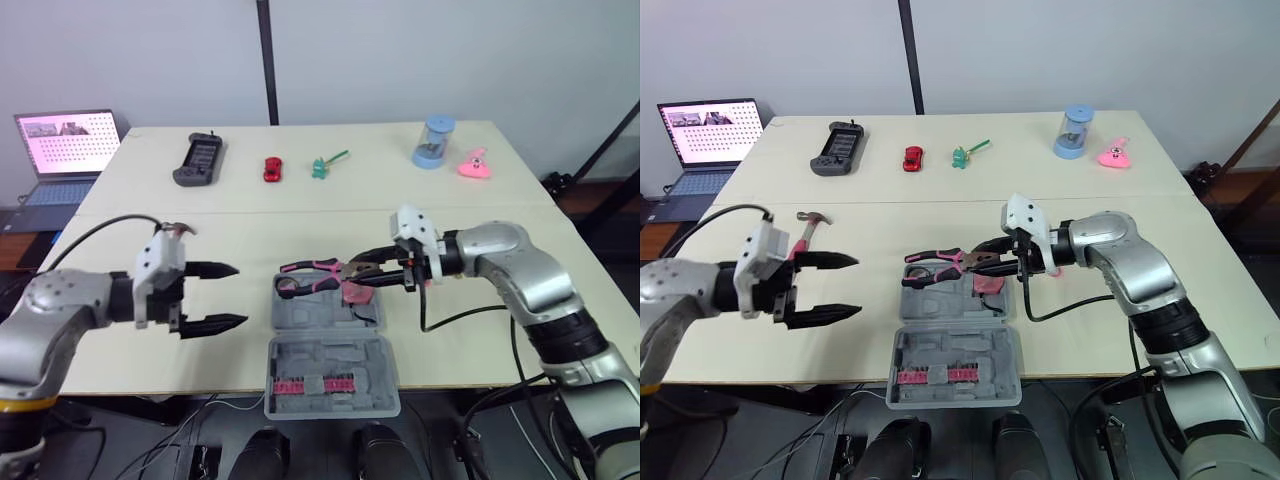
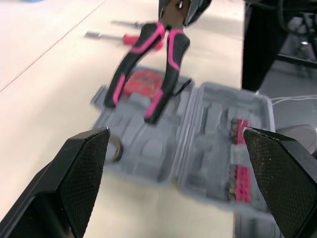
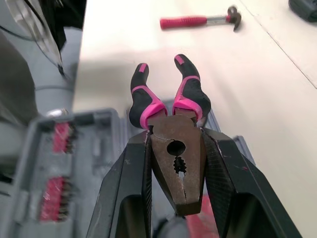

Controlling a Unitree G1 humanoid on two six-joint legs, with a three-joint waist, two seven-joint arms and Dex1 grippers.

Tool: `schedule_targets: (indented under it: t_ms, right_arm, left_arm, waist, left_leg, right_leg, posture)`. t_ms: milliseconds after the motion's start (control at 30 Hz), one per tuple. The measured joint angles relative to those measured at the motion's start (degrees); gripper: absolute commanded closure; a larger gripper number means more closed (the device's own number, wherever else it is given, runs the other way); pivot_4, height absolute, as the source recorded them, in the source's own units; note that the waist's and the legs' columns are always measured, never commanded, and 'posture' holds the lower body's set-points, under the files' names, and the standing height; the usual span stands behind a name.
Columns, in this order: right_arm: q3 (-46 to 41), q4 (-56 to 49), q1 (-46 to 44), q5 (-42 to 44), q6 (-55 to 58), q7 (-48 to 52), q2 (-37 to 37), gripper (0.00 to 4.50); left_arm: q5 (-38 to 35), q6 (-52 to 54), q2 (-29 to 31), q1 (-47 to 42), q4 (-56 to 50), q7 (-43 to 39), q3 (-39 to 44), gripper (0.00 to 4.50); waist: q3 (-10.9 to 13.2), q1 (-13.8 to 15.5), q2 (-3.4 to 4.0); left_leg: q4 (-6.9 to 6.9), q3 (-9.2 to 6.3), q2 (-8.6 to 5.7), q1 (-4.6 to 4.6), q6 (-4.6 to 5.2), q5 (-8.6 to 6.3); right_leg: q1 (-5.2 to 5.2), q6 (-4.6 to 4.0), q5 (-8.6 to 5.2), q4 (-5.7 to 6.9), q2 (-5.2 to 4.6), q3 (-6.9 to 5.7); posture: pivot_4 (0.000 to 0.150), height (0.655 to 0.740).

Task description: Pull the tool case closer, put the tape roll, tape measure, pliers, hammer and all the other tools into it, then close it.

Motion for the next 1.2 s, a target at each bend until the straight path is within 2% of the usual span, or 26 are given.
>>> schedule_targets:
  t_ms: [167,400,800,1133,1200]
  right_arm:
    - [4.3,7.5,0.1,-6.2,-7.3,1.6,2.8,3.55]
    - [6.0,13.1,0.1,-10.8,-12.3,1.5,6.5,3.55]
    - [5.7,17.4,0.4,-12.5,-14.4,0.5,10.4,3.55]
    - [5.6,20.7,0.7,-13.7,-16.8,-0.1,11.7,3.55]
    - [5.4,20.9,0.9,-13.7,-16.8,-0.2,11.9,2.49]
  left_arm:
    - [0.0,-0.6,-1.0,8.0,-2.5,2.6,3.4,0.0]
    - [0.1,-1.6,-2.0,12.5,-3.8,5.6,4.2,0.0]
    - [0.5,-2.6,-1.2,16.0,-5.5,5.9,3.2,0.0]
    - [2.8,-6.6,-1.6,15.7,-2.4,5.6,1.1,0.0]
    - [2.8,-7.2,-1.6,15.6,-2.1,5.5,1.1,0.0]
  waist:
    - [0.0,0.0,0.04]
    - [0.0,0.0,0.04]
    - [0.0,0.0,0.06]
    - [0.0,-0.2,0.07]
    - [0.0,-0.2,0.07]
  left_leg:
    - [-0.01,0.01,0.03,-0.01,0.0,0.0]
    - [-0.01,0.01,0.02,0.0,-0.02,0.0]
    - [-0.01,0.01,0.01,0.02,-0.02,0.01]
    - [-0.02,0.03,-0.01,0.06,-0.02,0.0]
    - [-0.02,0.04,0.0,0.07,-0.02,0.0]
  right_leg:
    - [-0.03,0.0,0.0,0.0,-0.02,0.01]
    - [-0.02,0.0,0.0,0.01,-0.04,0.01]
    - [-0.02,-0.01,0.0,0.01,-0.04,0.01]
    - [-0.02,-0.05,0.02,0.02,0.04,0.01]
    - [-0.02,-0.05,0.02,0.02,0.04,0.02]
  posture:
    - [0.15,0.6741]
    - [0.15,0.6741]
    - [0.15,0.6741]
    - [0.15,0.6741]
    - [0.15,0.6741]
